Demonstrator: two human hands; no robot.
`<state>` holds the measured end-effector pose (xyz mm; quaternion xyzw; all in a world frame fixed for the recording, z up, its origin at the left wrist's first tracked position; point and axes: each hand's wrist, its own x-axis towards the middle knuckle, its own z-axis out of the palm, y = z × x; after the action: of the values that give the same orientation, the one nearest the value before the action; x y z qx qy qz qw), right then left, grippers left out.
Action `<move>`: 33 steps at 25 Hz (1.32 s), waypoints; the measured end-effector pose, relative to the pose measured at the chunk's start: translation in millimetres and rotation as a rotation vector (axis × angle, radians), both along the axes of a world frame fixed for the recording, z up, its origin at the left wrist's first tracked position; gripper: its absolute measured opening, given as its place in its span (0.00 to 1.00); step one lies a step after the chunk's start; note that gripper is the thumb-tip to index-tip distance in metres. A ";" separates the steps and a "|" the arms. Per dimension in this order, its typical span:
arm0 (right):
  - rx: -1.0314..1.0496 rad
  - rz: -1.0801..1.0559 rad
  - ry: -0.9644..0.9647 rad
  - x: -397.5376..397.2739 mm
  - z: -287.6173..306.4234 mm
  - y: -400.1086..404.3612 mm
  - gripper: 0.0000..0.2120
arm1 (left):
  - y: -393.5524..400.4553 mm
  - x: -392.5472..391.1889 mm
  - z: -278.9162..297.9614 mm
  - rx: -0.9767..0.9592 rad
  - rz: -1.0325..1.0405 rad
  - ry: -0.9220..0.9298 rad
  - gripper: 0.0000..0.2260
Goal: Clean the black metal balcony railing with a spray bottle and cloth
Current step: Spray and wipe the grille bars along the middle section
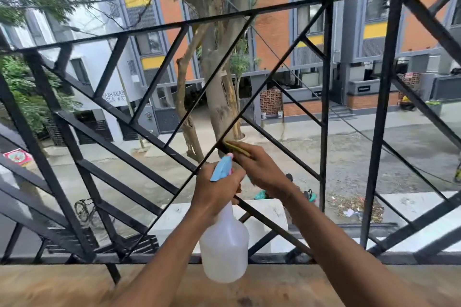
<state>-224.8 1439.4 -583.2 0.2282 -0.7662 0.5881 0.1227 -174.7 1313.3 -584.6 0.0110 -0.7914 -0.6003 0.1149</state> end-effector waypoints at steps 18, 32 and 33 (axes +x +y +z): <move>0.212 -0.658 0.032 47.5 53.4 89.2 0.09 | 49.3 -18.7 16.3 -0.110 -0.129 -0.126 0.29; 0.158 -0.431 0.141 -8.0 65.0 8.5 0.10 | 19.2 -19.0 38.9 -0.047 -0.084 -0.005 0.05; 0.122 -0.433 0.151 -12.3 71.3 4.0 0.11 | 16.9 -19.3 41.9 -0.051 -0.076 0.012 0.05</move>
<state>-237.1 1443.5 -511.9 0.1090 -0.8201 0.4819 0.2887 -194.0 1330.2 -542.7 -0.0257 -0.8056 -0.5839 0.0969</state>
